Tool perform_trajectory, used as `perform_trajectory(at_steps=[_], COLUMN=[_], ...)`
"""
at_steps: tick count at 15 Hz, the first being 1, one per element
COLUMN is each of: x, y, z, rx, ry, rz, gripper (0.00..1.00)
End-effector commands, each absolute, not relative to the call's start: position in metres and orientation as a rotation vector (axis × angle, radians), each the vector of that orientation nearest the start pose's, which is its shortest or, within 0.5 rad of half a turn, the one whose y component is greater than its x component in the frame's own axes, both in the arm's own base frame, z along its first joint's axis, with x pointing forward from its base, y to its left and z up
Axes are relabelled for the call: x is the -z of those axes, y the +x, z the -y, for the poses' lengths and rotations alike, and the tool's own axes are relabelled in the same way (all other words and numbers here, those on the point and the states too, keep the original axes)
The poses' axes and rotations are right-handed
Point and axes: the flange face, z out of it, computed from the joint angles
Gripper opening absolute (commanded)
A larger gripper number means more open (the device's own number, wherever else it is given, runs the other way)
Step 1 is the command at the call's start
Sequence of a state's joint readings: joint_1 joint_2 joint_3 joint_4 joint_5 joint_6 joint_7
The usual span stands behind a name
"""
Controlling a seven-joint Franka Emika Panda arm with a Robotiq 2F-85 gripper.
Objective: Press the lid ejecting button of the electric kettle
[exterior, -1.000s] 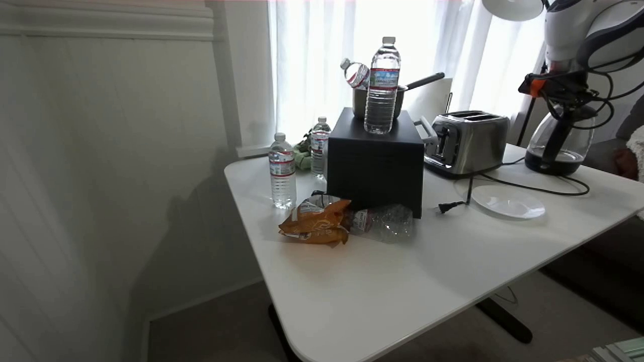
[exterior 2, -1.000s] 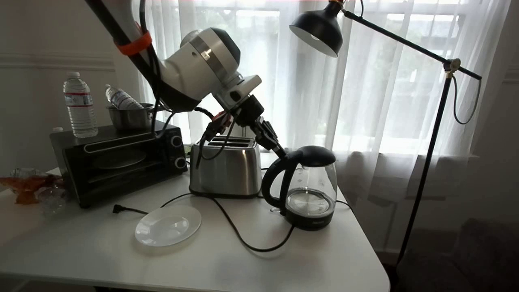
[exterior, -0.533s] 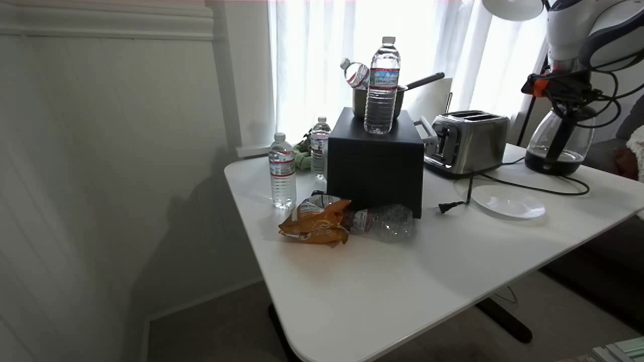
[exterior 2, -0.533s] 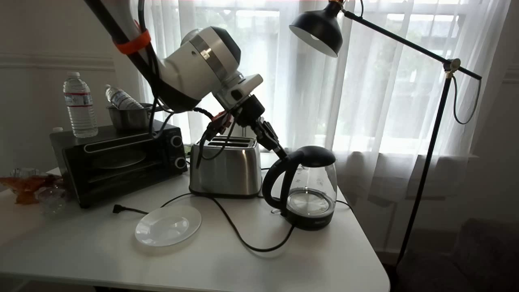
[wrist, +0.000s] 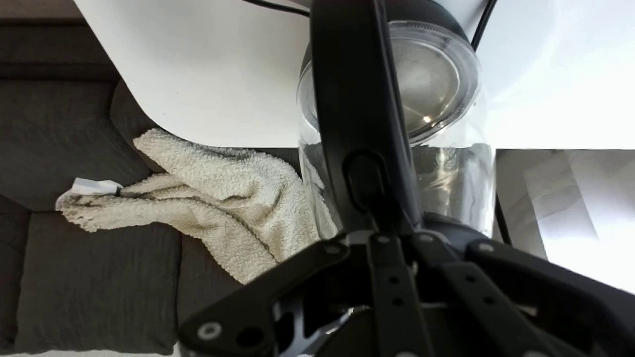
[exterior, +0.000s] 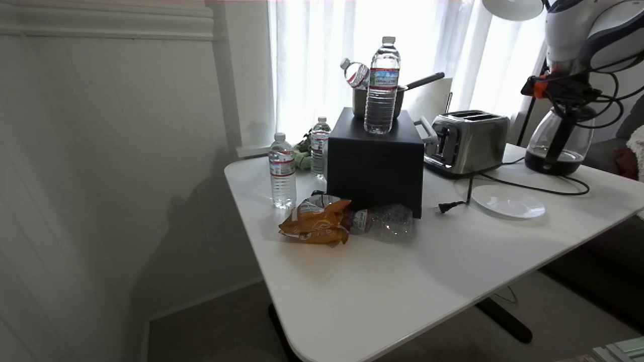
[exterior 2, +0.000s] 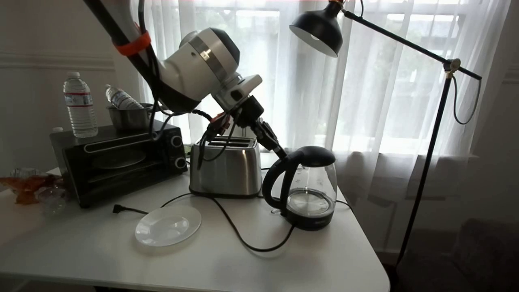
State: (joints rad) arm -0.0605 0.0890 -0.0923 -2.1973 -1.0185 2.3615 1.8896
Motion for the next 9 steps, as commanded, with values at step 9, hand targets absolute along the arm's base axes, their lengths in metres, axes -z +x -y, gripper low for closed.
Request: perform_trajectory(at_steps=[9], x=[-0.283], y=[0.523], z=[0.098], rx=[1.165], ry=[-2.777], rz=[-1.851], gripper=[0.02])
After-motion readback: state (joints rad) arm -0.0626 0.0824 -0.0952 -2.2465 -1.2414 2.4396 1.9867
